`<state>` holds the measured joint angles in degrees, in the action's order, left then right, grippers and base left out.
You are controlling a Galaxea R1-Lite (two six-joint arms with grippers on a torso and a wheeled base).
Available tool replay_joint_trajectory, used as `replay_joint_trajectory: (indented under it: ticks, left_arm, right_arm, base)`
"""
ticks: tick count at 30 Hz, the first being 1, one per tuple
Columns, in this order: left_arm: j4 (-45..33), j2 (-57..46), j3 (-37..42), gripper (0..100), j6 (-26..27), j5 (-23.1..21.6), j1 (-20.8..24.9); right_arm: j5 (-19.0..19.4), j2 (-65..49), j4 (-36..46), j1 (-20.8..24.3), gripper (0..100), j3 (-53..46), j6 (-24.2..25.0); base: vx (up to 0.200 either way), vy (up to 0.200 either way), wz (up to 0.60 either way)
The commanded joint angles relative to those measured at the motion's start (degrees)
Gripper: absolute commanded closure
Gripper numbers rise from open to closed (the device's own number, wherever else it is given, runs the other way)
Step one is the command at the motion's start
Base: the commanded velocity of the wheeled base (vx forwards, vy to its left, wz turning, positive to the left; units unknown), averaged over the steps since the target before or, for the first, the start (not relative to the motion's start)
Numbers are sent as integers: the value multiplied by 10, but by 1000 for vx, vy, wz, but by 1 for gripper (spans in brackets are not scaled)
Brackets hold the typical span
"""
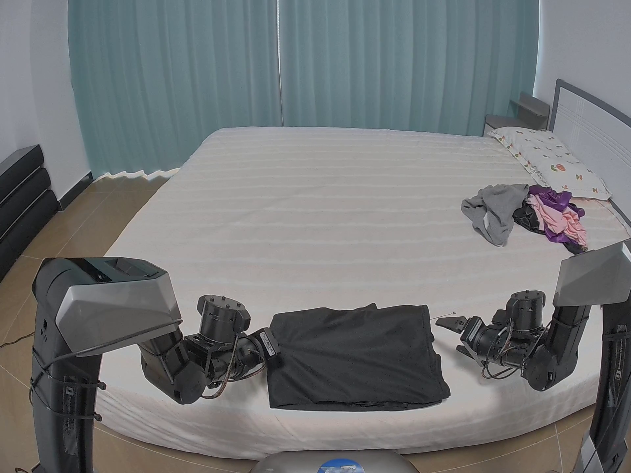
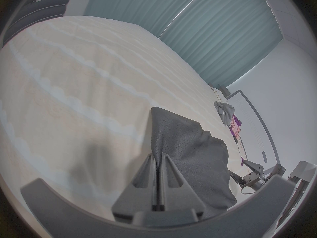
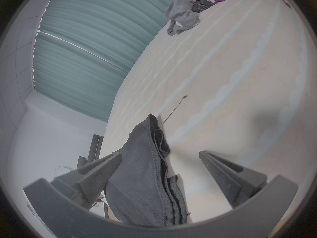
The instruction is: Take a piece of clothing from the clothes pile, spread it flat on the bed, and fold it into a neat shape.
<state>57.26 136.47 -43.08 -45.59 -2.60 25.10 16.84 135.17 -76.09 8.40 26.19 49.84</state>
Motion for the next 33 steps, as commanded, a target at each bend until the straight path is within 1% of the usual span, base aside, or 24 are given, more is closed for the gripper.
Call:
replay_joint_trajectory:
  ticks: [1,10,23,26,27,33]
  left_arm:
    - [0,-1,0,100,0,0,-2]
    - [0,-2,5,100,1,8,0]
    - [-1,-5,18,100,-1,8,7]
    - [-1,-8,18,100,-15,9,11]
    - [-1,-9,18,0,-16,9,11]
    - [-4,-15,23,0,-24,9,18]
  right_arm:
    - [0,-1,0,-4,0,0,0]
    - [0,0,0,-3,0,0,0]
    - [0,3,-7,-3,0,-3,-1]
    - [0,3,-7,-3,0,-3,-1]
    - [0,3,-7,-3,0,-3,-1]
    - [0,3,-8,-3,0,-3,-1]
  base:
    - [0,200,0]
    - [0,200,0]
    - [0,0,0]
    - [0,0,0]
    - [0,0,0]
    - [0,0,0]
